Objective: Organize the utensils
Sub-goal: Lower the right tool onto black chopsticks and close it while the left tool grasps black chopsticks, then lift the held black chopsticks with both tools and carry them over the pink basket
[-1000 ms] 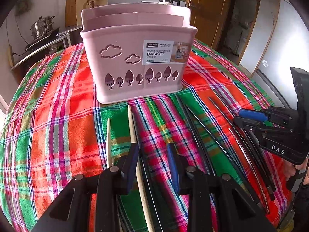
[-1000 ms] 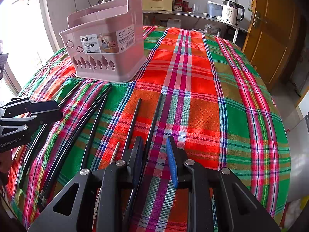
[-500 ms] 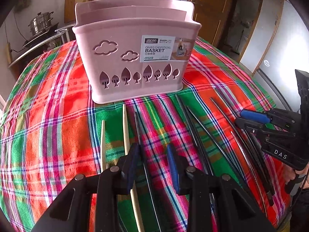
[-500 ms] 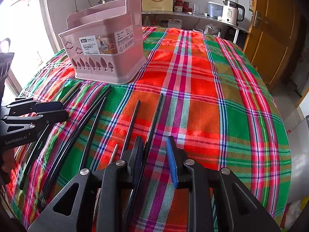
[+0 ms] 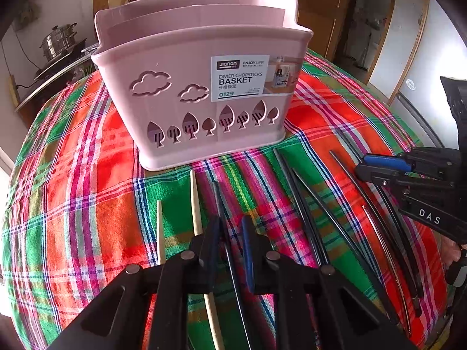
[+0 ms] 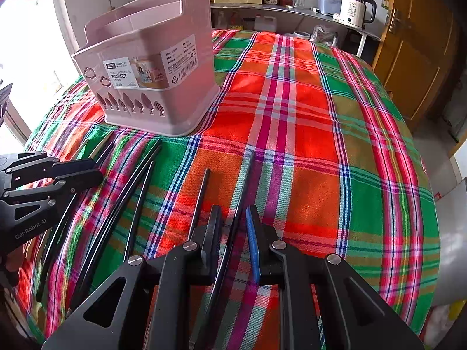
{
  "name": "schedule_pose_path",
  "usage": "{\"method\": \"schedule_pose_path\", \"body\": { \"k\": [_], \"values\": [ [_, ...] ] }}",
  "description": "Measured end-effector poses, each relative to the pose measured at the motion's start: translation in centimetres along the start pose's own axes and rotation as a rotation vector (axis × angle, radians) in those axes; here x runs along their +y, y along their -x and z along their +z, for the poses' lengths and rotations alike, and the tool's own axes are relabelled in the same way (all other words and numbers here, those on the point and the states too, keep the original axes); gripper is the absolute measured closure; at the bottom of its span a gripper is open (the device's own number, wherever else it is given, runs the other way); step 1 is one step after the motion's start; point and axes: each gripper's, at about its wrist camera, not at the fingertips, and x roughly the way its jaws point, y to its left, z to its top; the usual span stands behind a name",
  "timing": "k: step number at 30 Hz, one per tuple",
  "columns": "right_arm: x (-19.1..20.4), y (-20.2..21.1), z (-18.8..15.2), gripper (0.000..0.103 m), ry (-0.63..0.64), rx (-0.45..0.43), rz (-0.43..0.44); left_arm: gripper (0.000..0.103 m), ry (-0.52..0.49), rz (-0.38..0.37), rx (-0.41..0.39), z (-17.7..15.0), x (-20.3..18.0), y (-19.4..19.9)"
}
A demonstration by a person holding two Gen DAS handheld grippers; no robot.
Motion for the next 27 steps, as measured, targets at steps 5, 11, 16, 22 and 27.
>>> {"method": "schedule_pose_path", "body": {
  "k": [5, 11, 16, 22, 27],
  "values": [
    [0.0, -0.4, 0.6, 0.095, 0.005, 0.008, 0.001, 0.097, 0.021, -0.004, -0.004, -0.1, 0.5, 0.1],
    [0.5, -0.2, 0.6, 0.099, 0.008, 0.008, 0.005, 0.099, 0.008, -0.002, 0.012, -0.2, 0.3, 0.2],
    [0.5, 1.9, 0.7, 0.099, -0.002, -0.044, 0.026, 0.099, 0.012, -0.029, -0.005, -0.2, 0.4, 1.5],
    [0.9, 5.2, 1.0, 0.099, 0.001, -0.112, 0.050, 0.099, 0.009, -0.060, -0.076, 0.1, 0.4, 5.4],
    [1.2, 8.3, 1.7, 0.099, 0.002, -0.181, 0.053, 0.099, 0.008, -0.074, -0.151, 0.8, 0.4, 9.3]
  ]
}}
